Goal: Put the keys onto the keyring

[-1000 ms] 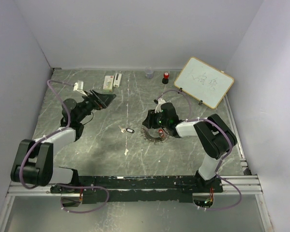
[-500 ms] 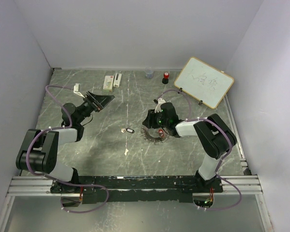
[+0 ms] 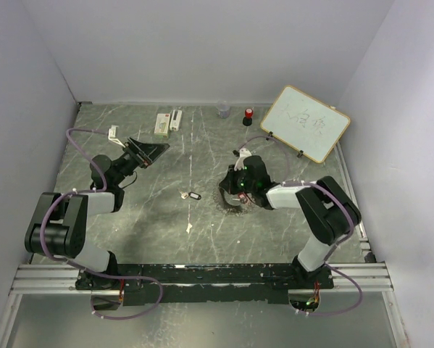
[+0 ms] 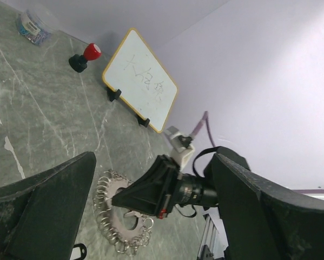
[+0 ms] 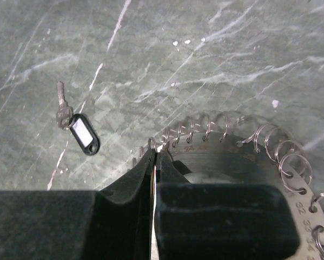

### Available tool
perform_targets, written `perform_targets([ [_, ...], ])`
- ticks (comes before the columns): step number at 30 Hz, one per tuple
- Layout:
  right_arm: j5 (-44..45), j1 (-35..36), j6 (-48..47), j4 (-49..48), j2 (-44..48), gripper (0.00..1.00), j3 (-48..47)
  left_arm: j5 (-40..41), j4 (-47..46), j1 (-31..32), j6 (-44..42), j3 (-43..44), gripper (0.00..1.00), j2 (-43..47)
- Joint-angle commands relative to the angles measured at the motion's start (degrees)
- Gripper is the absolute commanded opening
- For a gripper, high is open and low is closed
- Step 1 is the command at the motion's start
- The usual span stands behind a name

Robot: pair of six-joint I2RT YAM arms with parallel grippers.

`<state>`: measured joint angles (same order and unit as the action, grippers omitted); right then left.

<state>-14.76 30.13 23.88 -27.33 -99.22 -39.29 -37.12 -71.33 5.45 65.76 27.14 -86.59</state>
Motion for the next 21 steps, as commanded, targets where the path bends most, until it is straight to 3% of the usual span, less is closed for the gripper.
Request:
perform_targets([
  [1, 3.02, 0.10, -3.61, -2.99, 7.81, 0.00, 2.34, -1.42, -0.33, -0.62, -4.85, -0.15, 1.00, 2.61],
  [9, 2.90, 0.10, -7.97, -1.85, 14.12, 0.00, 3.25, 1.77, 15.00, -0.53, -16.52, 1.52, 0.99, 11.47],
  [16, 1.52, 0.10, -12.84, -10.79, 24.73, 0.00, 10.35, 0.34, 17.36, -0.53, -20.18, 2.47, 0.99, 14.34],
  [21, -0.32, 0.10, -15.38, -15.76, 32.89, 0.00, 13.44, -2.18, 13.80, -0.38, -20.10, 2.62, 1.00, 14.73],
])
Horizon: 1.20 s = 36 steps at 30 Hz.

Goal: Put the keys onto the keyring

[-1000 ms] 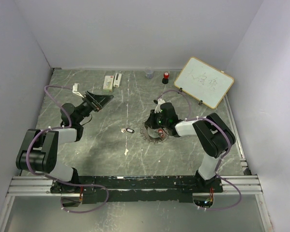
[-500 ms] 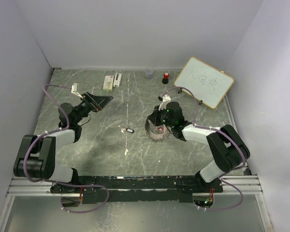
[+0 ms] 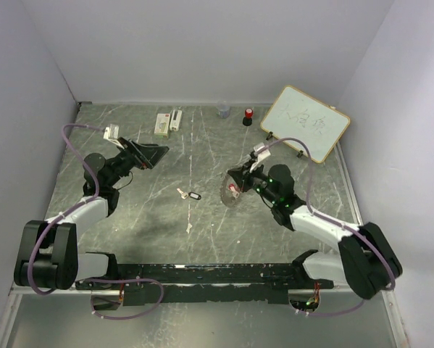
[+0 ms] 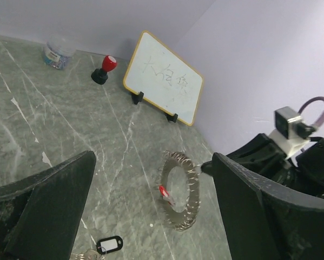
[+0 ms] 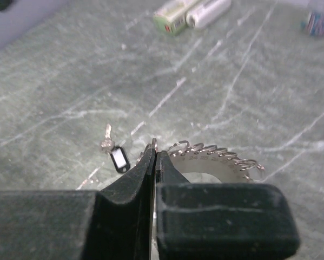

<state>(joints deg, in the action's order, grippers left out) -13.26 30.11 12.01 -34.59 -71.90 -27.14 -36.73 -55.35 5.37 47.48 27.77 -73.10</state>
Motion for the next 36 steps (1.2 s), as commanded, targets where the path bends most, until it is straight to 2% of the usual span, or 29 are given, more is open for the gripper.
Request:
perform_targets([
  [1, -2.24, 0.13, -3.91, -9.10, 6.91, 0.00, 1.39, -3.02, -3.00, -0.16, -1.74, 1.98, 0.99, 1.35],
  [5, -4.76, 0.13, -4.85, -9.80, 10.45, 0.00, -0.11, -5.50, -5.69, 1.14, -1.53, 2.93, 0.91, 1.55],
  [10, -7.76, 0.11, -5.35, -9.11, 13.06, 0.00, -3.37, -7.88, -5.99, 5.15, -3.94, 5.76, 0.90, 2.54],
  [19, -11.94, 0.10, -6.19, -9.21, 15.52, 0.00, -6.24, -5.50, 11.15, 17.32, -19.70, 15.84, 0.91, 3.58],
  [26, -14.21, 0.12, -5.94, -8.55, 16.47, 0.00, -7.81, -4.13, 15.85, 22.41, -25.44, 21.90, 0.90, -0.71],
  [36, -15.50, 0.13, -6.86, -6.01, 17.83, 0.00, -9.64, -4.37, 24.15, 27.80, -34.29, 29.29, 0.84, -6.17],
])
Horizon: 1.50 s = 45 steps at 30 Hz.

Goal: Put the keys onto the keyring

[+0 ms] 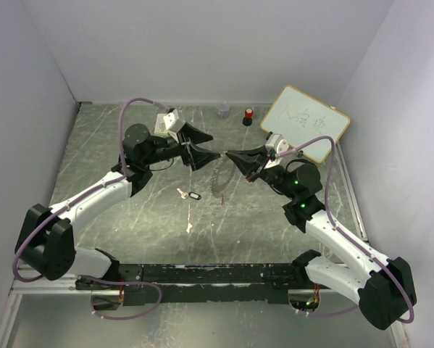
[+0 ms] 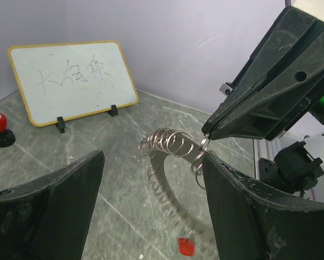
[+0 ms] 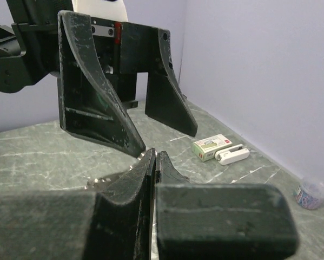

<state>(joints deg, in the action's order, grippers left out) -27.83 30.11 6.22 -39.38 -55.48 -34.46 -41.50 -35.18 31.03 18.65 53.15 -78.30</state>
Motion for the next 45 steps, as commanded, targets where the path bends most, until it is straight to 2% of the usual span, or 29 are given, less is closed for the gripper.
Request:
perform_targets([
  [1, -1.13, 0.13, -1.14, -0.89, 1.43, 0.00, -2.55, 0.49, 4.36, 2.53, -5.85, 4.45, 0.84, -1.30],
  [10, -1.26, 0.13, -2.44, 1.41, 1.88, 0.00, -2.99, -0.38, 4.24, 3.74, -6.41, 5.97, 0.84, -1.57],
  [19, -1.13, 0.13, -2.88, 2.26, 2.57, 0.00, -2.94, -3.88, 4.22, 4.37, -5.97, 6.19, 0.67, -2.82],
  [23, -1.17, 0.13, -3.03, 2.49, 2.73, 0.00, -2.80, -4.93, 5.04, 4.48, -5.91, 6.91, 0.53, -3.46],
  [26, -1.08, 0.10, -3.10, 2.51, 2.77, 0.00, -2.70, -5.26, 4.66, 4.48, -5.74, 6.94, 0.39, -3.61],
  [29, -0.92, 0.13, -3.14, 2.77, 3.07, 0.00, -2.76, -5.70, 4.46, 4.48, -5.56, 6.97, 0.11, -3.68],
  [30, -0.76, 0.13, -3.21, 2.85, 3.15, 0.00, -2.78, -5.59, 4.43, 4.47, -5.56, 6.97, 0.07, -3.62],
  [45, 2.34, 0.13, -2.58, 3.88, 4.81, 0.00, -2.10, -3.71, -0.87, 4.48, -4.19, 5.10, 0.07, -1.94],
])
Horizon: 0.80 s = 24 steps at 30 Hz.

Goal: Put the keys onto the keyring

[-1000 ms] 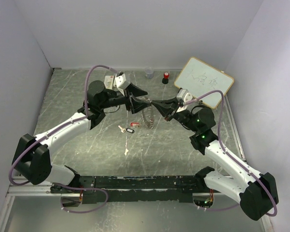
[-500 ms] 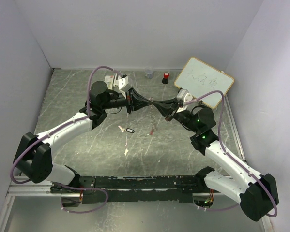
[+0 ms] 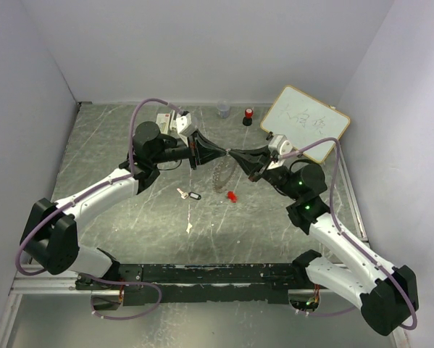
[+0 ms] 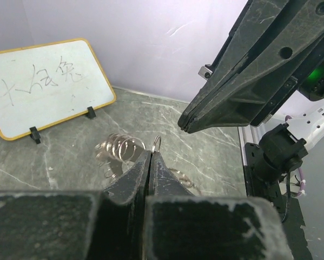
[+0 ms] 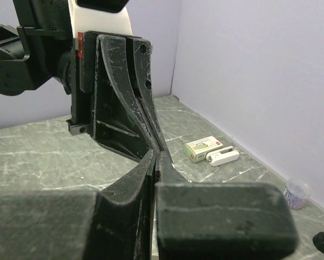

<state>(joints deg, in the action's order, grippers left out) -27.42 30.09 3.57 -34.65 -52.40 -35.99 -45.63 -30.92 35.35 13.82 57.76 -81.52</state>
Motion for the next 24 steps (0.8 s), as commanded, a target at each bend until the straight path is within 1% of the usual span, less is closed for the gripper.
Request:
perform_targets([
  [1, 2.81, 0.19, 0.07, -0.41, 2.20, 0.04, -0.34, 0.18, -5.53, 0.15, 0.67, 0.32, 0.07, 1.27],
  [5, 5.73, 0.15, -1.07, 2.37, 4.75, 0.37, 0.22, -1.65, -8.25, 0.07, 0.04, -0.94, 0.07, 1.43],
  [6, 6.43, 0.15, -1.24, 3.00, 5.40, 0.41, 0.44, -2.70, -9.85, 0.07, -0.14, -1.36, 0.07, 1.38],
  [10, 11.91, 0.16, -1.16, 5.14, 7.78, 0.43, 1.64, -9.30, -16.70, -0.75, 0.20, -2.58, 0.07, 0.52],
  [12, 13.86, 0.13, -1.51, 7.10, 8.40, 0.44, 1.71, -13.30, -22.54, -1.78, 2.39, -3.34, 0.07, -0.40],
  [13, 14.78, 0.15, -1.55, 7.93, 8.55, 0.44, 1.67, -15.76, -26.01, -2.49, 4.96, -3.71, 0.07, -1.00],
  [14, 15.39, 0.15, -1.60, 8.79, 8.58, 0.44, 1.61, -18.64, -31.35, -3.35, 8.62, -4.09, 0.07, -1.77],
  [16, 16.12, 0.16, -1.83, 9.99, 8.64, 0.44, 1.67, -24.31, -45.69, -5.19, 18.44, -4.26, 0.07, -4.44],
  [18, 16.90, 0.15, -1.68, 10.51, 8.88, 0.44, 2.07, -28.64, -65.83, -6.92, 33.47, -2.12, 0.07, -9.78],
  [19, 17.00, 0.15, -1.71, 10.64, 9.05, 0.44, 2.34, -30.30, -72.11, -7.86, 39.68, 0.47, 0.07, -12.45],
  [20, 17.04, 0.15, -1.69, 10.72, 9.38, 0.44, 2.57, -32.01, -72.84, -8.04, 41.93, 3.00, 0.07, -15.14],
  [24, 16.31, 0.06, -1.51, 10.97, 10.27, 0.44, 3.07, -33.56, -72.97, -8.03, 43.99, 7.71, 0.07, -19.06],
])
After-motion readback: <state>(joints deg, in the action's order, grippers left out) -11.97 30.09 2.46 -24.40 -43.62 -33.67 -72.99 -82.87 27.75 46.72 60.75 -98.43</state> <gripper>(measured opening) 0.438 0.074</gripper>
